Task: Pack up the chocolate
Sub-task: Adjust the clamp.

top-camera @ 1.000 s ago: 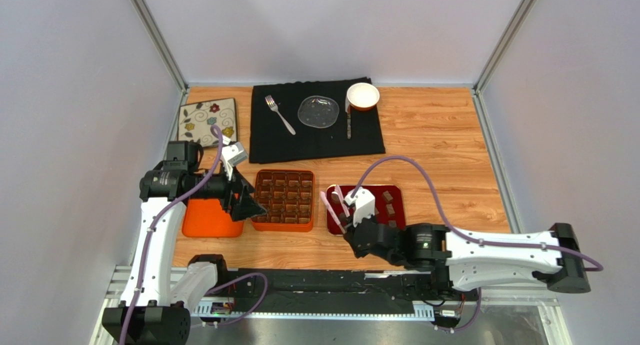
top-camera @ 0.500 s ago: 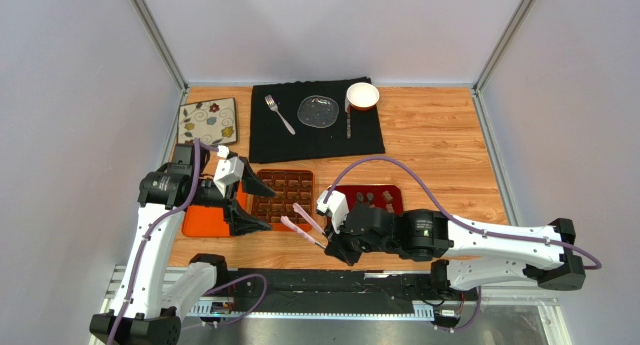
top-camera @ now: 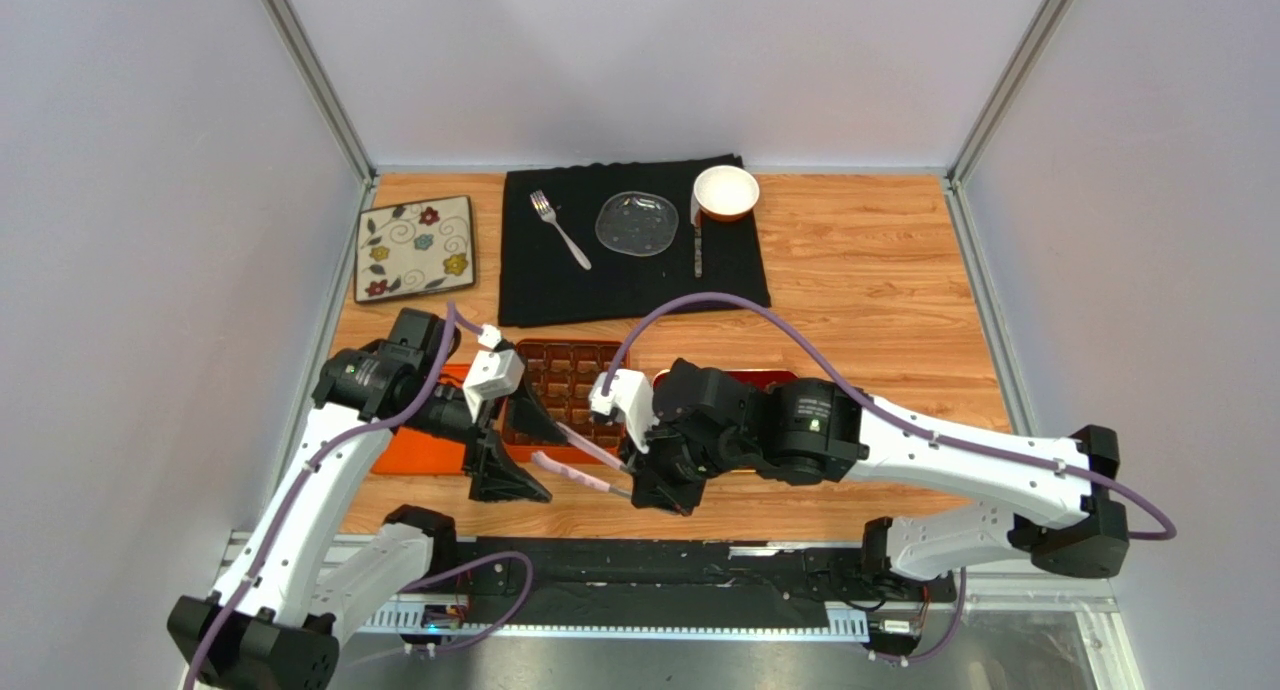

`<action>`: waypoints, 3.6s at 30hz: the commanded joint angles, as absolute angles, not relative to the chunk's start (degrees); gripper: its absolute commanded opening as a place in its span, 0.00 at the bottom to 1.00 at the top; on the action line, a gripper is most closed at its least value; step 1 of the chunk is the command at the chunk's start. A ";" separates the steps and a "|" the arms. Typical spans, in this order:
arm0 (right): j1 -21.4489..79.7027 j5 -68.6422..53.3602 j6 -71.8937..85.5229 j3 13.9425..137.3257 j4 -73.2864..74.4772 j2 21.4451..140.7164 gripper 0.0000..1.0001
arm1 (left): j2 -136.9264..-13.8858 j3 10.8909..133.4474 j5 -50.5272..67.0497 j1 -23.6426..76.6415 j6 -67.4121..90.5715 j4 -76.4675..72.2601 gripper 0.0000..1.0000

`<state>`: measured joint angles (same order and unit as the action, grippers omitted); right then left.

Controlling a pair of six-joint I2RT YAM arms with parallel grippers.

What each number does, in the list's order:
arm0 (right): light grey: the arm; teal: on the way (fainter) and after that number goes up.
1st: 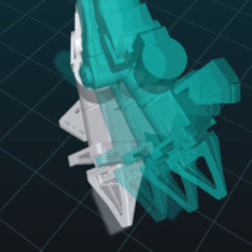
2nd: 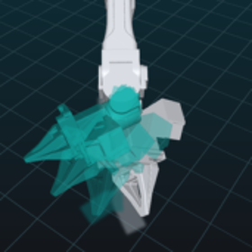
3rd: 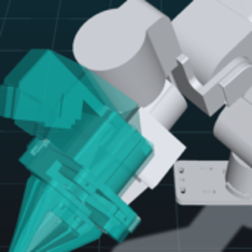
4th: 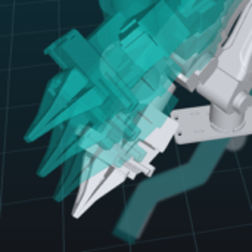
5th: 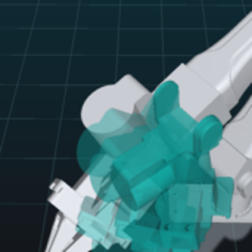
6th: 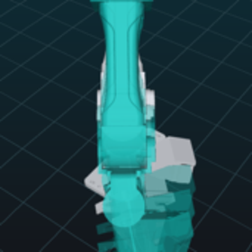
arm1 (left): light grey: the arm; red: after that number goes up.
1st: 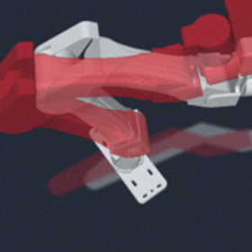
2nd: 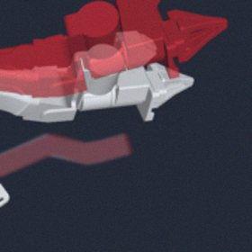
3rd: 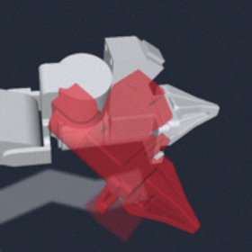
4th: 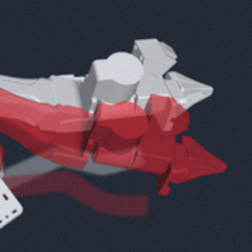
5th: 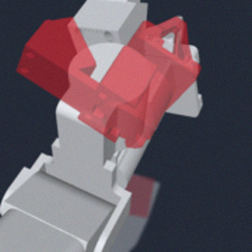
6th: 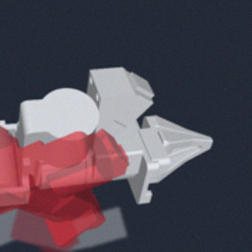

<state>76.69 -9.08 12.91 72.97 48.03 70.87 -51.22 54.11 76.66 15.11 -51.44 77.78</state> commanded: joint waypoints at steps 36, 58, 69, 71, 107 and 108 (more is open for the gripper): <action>70.84 -14.07 4.84 83.23 50.54 74.97 0.00 | -53.00 54.93 68.90 21.53 -50.98 85.25 0.00; 70.40 6.77 10.81 50.89 12.57 37.53 1.00 | -58.27 53.18 84.21 18.55 30.73 0.77 0.00; 64.00 3.09 15.63 49.14 6.87 40.61 0.99 | -55.81 44.83 83.49 18.37 54.40 -24.79 0.00; 59.18 -4.19 17.22 47.38 6.33 39.55 0.99 | -55.11 44.74 84.19 18.37 54.49 -24.44 0.00; 45.09 -33.49 34.89 50.27 -9.58 54.84 0.70 | -53.35 48.08 85.17 18.37 39.82 -6.51 0.00; 45.09 -33.49 34.98 50.19 -9.93 54.93 0.68 | -53.26 48.16 85.17 18.37 39.73 -6.42 0.00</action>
